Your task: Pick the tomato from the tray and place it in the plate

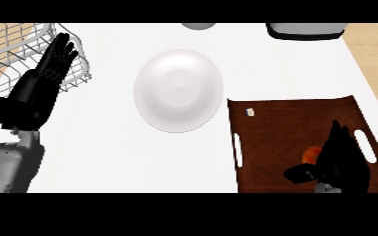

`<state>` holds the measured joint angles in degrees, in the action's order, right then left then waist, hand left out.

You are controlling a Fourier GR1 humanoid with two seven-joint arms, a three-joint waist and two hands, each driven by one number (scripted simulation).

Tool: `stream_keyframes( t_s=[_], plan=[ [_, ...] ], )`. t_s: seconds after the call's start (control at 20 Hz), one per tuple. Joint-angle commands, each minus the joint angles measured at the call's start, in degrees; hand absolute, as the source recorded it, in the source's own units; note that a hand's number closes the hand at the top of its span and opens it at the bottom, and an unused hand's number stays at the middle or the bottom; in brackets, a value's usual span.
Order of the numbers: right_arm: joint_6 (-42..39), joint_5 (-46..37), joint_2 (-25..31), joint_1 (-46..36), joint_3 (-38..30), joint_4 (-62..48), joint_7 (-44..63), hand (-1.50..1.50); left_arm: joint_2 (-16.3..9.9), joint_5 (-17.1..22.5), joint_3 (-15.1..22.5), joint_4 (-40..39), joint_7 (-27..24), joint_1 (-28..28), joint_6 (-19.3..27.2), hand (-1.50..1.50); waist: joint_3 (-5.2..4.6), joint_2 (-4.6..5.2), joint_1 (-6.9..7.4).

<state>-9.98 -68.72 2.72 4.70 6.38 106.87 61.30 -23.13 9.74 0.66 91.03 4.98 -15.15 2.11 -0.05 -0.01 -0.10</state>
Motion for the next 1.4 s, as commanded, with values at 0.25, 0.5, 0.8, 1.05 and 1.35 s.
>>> stream_keyframes(
  t_s=[0.25, 0.5, 0.8, 1.05, 1.35],
  plan=[
    [0.87, 1.57, -0.90, 0.57, -5.44, -7.13, -1.26, -1.50, 0.52, -1.59, -1.90, 4.63, 3.78, 1.01, -0.97, 0.00, 0.07, -0.05, 0.23],
    [-0.42, 1.88, -2.67, -3.31, -4.59, -10.94, 0.77, -1.50, 3.30, -3.36, -2.42, -2.64, 0.33, -1.96, -2.04, 0.00, 0.04, 0.07, -0.03],
    [5.02, 1.19, -1.80, -0.95, -8.16, -18.26, -3.76, -1.50, 3.33, -3.24, -3.70, 3.96, 4.38, -0.13, -3.11, 0.00, 0.06, -0.01, 0.16],
    [14.31, -3.74, 1.53, -1.91, -6.81, -19.04, -10.36, 1.50, 3.92, -3.68, -3.68, 2.55, 1.00, 1.57, -4.38, 0.00, 0.06, 0.01, 0.28],
    [15.90, -11.82, 4.87, -2.17, -5.31, -15.77, -7.88, 1.50, 5.01, -4.35, -3.45, 2.64, 2.32, 0.31, -3.96, 0.00, 0.04, 0.00, 0.00]
  ],
)
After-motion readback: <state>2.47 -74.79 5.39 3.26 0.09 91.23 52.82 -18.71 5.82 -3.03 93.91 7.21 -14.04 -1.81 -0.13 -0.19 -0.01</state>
